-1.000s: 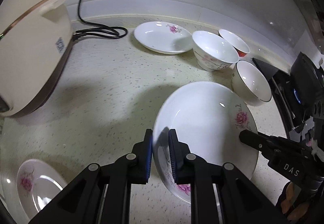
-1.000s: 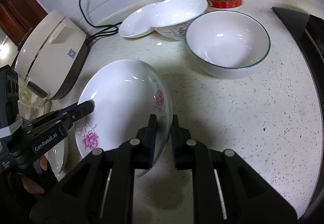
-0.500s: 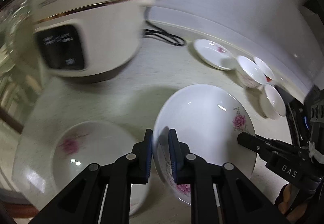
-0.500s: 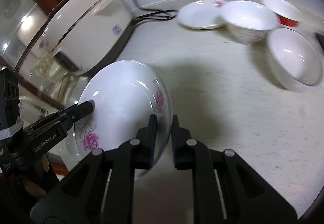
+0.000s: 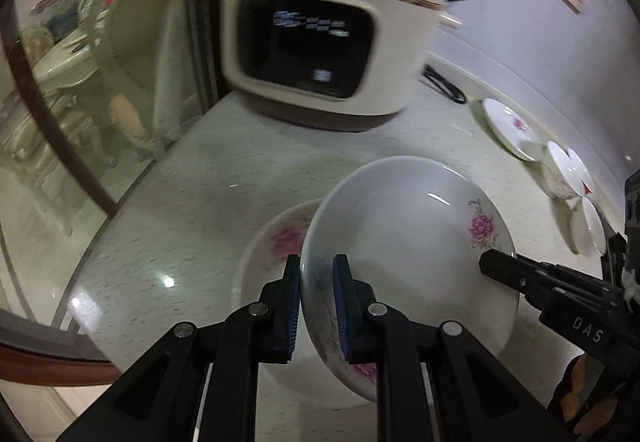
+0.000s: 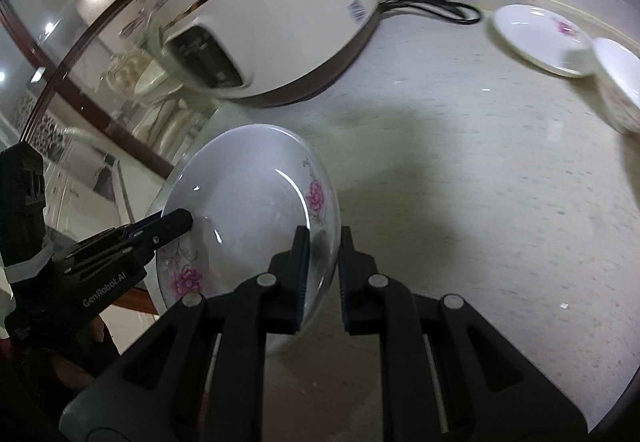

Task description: Organize plates and bowls

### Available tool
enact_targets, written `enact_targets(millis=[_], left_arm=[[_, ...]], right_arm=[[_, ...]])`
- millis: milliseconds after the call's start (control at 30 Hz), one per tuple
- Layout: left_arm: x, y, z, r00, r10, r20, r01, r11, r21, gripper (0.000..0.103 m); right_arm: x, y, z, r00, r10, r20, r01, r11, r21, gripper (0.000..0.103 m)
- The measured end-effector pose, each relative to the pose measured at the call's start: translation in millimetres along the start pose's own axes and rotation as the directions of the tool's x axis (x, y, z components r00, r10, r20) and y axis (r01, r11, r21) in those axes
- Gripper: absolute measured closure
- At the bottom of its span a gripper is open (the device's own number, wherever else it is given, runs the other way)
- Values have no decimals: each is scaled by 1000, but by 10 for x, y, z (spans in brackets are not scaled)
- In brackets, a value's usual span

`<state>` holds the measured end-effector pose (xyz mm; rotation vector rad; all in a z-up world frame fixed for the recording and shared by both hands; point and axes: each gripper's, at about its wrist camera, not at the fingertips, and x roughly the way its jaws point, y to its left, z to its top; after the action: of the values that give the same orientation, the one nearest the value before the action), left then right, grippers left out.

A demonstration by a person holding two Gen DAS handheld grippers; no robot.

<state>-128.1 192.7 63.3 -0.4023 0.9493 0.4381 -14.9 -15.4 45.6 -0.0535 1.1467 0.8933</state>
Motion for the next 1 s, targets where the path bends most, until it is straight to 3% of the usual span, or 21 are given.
enact_targets(millis=[300,667,867,1000], left_arm=[[134,222,-2,999,47,-23,-48,998,-31,87],[188,243,-14,995,96,-40,-95,995,25,85],[201,270,5,993,109,-51,-108,994,16,81],[188,311,5,991,124,-49,-124,992,-3,81]], right_arm=[[302,176,61,998,-3,-70,-3,997,-75,86],[385,192,74,996,-11,-84,3,995,-100,86],[388,304,61,995,0,-103,-13,991,-132,73],[370,379,82,992,-37,-118,18,987,-161,72]])
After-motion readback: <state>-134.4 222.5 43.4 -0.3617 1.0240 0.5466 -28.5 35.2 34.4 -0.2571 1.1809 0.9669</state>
